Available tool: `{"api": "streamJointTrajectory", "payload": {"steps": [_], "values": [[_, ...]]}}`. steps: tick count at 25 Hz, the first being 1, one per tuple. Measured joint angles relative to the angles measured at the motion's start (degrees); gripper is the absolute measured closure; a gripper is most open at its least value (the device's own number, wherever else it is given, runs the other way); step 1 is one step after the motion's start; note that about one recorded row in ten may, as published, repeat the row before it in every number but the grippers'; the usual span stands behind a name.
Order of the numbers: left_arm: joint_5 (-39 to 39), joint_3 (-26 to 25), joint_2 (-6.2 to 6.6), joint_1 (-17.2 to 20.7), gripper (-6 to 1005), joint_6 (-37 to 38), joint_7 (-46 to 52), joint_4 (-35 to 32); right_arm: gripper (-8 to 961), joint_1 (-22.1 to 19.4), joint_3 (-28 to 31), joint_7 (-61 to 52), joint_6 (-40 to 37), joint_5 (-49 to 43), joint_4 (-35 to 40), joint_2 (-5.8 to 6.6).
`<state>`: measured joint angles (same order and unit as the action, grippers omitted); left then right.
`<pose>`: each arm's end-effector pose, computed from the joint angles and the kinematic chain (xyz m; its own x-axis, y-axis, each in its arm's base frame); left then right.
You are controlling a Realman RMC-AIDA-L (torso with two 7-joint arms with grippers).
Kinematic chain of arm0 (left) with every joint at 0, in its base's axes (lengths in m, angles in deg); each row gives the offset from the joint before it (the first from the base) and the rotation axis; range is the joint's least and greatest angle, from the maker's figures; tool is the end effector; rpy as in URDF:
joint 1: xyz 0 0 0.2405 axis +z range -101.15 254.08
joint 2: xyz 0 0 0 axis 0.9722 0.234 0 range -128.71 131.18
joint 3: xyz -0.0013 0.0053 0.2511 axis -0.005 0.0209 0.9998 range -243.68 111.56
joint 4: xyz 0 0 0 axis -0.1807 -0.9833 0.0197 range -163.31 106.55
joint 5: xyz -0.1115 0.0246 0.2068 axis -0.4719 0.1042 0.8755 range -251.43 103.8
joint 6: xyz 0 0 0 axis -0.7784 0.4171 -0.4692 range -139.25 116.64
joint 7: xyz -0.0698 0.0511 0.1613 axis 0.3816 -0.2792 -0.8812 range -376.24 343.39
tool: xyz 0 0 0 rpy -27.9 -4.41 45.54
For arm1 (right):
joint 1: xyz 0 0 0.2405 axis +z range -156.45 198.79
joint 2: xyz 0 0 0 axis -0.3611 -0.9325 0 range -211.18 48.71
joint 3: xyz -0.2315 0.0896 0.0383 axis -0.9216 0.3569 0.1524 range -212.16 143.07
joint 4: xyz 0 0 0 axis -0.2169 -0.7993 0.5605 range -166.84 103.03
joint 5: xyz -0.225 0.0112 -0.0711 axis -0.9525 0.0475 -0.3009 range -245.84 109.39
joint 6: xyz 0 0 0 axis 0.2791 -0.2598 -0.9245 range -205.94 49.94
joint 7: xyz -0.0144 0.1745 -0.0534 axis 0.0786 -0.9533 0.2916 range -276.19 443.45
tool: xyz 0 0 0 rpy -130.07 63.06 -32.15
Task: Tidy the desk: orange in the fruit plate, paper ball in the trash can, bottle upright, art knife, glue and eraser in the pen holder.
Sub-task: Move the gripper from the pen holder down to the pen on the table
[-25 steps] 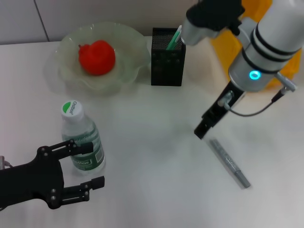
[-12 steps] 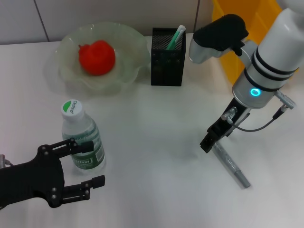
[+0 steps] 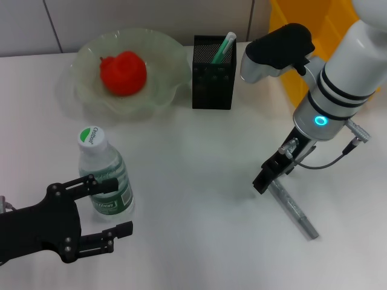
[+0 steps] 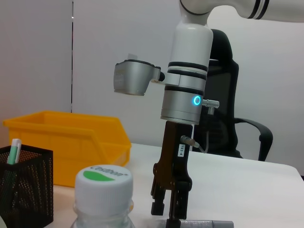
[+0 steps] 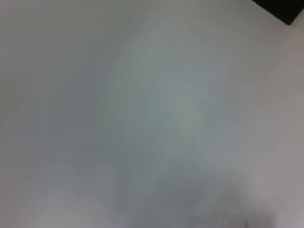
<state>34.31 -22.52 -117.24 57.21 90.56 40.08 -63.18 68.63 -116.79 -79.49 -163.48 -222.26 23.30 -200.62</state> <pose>-0.2833 0.2790 -0.0322 0.8065 0.1058 0.5817 0.2337 -0.9608 -0.1493 0.2005 0.3989 -0.0748 0.4844 -0.8287 0.2803 -0.6556 -0.5560 -0.5110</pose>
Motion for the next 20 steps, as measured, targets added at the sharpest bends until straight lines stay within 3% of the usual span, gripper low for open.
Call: {"api": "streamJointTrajectory", "payload": {"steps": [6,11,20], "values": [[0.0,0.0,-0.05,0.0,214,0.0,0.0,0.0,198,0.4,-0.2,-0.1,-0.4,0.1,-0.1,-0.05],[0.0,0.0,-0.09,0.0,214,0.0,0.0,0.0,402,0.7,-0.4,-0.8,-0.5,0.1,-1.0,-0.06],[0.0,0.1,-0.09,-0.1,214,0.0,0.0,0.1,553,1.0,-0.4,-0.9,-0.1,0.0,-2.5,-0.06]]}}
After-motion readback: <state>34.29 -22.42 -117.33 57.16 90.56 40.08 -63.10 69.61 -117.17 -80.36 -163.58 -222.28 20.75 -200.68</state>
